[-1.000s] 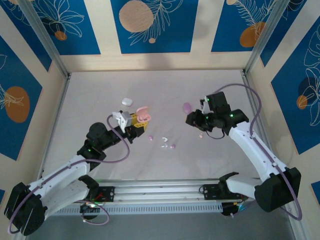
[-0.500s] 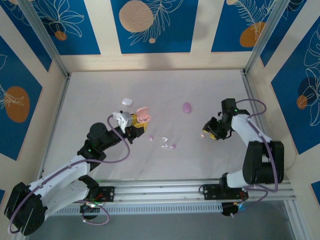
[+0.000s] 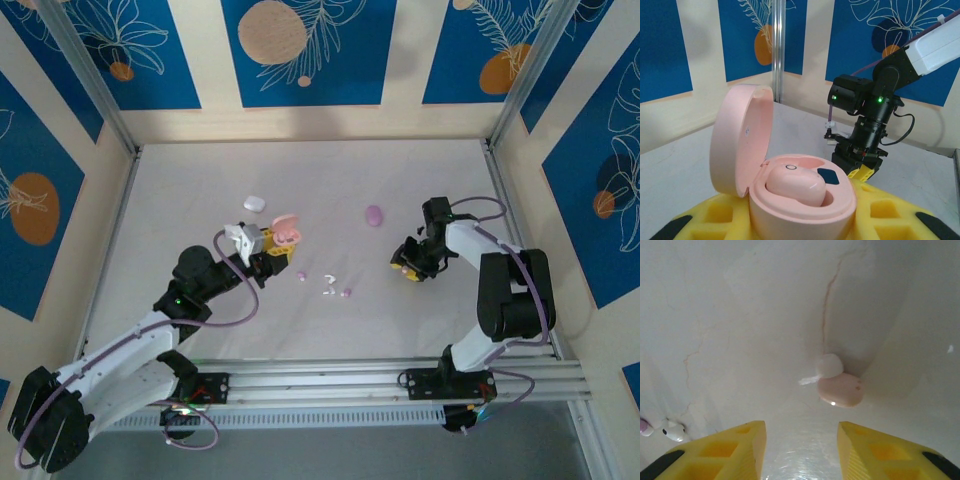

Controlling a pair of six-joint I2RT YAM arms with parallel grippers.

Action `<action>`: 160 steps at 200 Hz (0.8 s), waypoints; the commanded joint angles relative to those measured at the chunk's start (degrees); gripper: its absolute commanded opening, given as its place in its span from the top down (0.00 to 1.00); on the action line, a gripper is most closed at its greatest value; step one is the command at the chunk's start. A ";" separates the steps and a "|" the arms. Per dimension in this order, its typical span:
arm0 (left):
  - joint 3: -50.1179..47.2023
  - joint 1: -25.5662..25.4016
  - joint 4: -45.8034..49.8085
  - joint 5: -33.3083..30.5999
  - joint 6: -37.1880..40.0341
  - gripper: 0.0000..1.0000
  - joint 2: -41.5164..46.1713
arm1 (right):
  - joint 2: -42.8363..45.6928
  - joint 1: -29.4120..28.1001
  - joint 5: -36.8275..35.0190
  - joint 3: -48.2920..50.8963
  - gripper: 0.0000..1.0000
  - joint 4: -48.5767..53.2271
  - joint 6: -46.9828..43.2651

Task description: Insert the wireless bluetooth earbuds into the charging case

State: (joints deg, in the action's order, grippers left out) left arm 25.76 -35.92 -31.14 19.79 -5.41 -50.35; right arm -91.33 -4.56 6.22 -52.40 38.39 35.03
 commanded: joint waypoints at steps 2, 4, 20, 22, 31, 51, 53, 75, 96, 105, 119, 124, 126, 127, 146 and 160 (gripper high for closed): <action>-0.09 -0.55 -0.58 -0.53 1.37 0.71 0.56 | -1.47 -0.19 -0.22 -1.50 0.57 0.15 0.92; -0.05 -0.55 -0.59 -0.52 1.37 0.71 0.55 | -1.61 -0.19 -0.24 -1.48 0.57 0.05 0.94; 0.15 -0.51 -0.52 -0.26 1.26 0.71 0.39 | -2.82 0.07 -0.29 -1.88 0.57 -0.51 0.92; 0.14 -0.50 -0.51 -0.28 1.25 0.71 0.37 | -2.94 0.07 -0.47 -1.91 0.57 -0.53 0.92; 0.25 -0.48 -0.34 -0.25 1.23 0.71 0.43 | -3.21 0.08 -1.06 -2.14 0.57 -0.66 1.14; 0.26 -0.55 -0.07 -0.46 1.36 0.71 0.69 | -3.35 0.25 -1.92 -2.53 0.57 -0.94 1.10; 0.26 -0.55 -0.07 -0.52 1.37 0.71 0.69 | -3.40 0.25 -2.02 -2.53 0.57 -1.06 1.10; 0.32 -0.53 0.09 -0.58 1.39 0.71 0.79 | -3.78 0.76 -2.89 -3.13 0.57 -1.50 0.77; 0.39 -0.52 0.20 -0.46 1.34 0.71 0.78 | -4.40 1.12 -4.36 -4.09 0.57 -1.30 0.01; 0.52 -0.53 0.29 -0.53 1.37 0.71 0.82 | -4.98 1.30 -4.26 -4.60 0.57 -1.46 -0.51; 0.60 -0.55 0.52 -0.53 1.43 0.71 0.87 | -6.04 1.40 -4.44 -5.51 0.57 -1.35 -1.15; 0.61 -0.49 0.55 -0.49 1.45 0.71 0.95 | -6.46 1.40 -4.64 -5.86 0.57 -1.26 -1.35; 0.61 -0.54 0.55 -0.46 1.45 0.71 0.95 | -6.53 1.42 -4.83 -6.04 0.57 -1.23 -1.43; 0.61 -0.54 0.59 -0.46 1.45 0.71 0.95 | -6.64 1.41 -4.91 -6.09 0.57 -1.18 -1.48; 0.56 -0.53 0.79 -0.39 1.45 0.71 1.18 | -7.85 1.40 -6.15 -7.39 0.57 -0.56 -2.27; 0.61 -0.51 0.97 -0.46 1.45 0.71 1.22 | -8.46 1.48 -7.15 -8.11 0.57 -0.21 -2.76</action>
State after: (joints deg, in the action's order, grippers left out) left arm 25.76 -35.92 -30.37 19.79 -5.41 -50.30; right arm -98.63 -3.36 1.30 -58.39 36.73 34.02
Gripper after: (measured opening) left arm 0.342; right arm 0.429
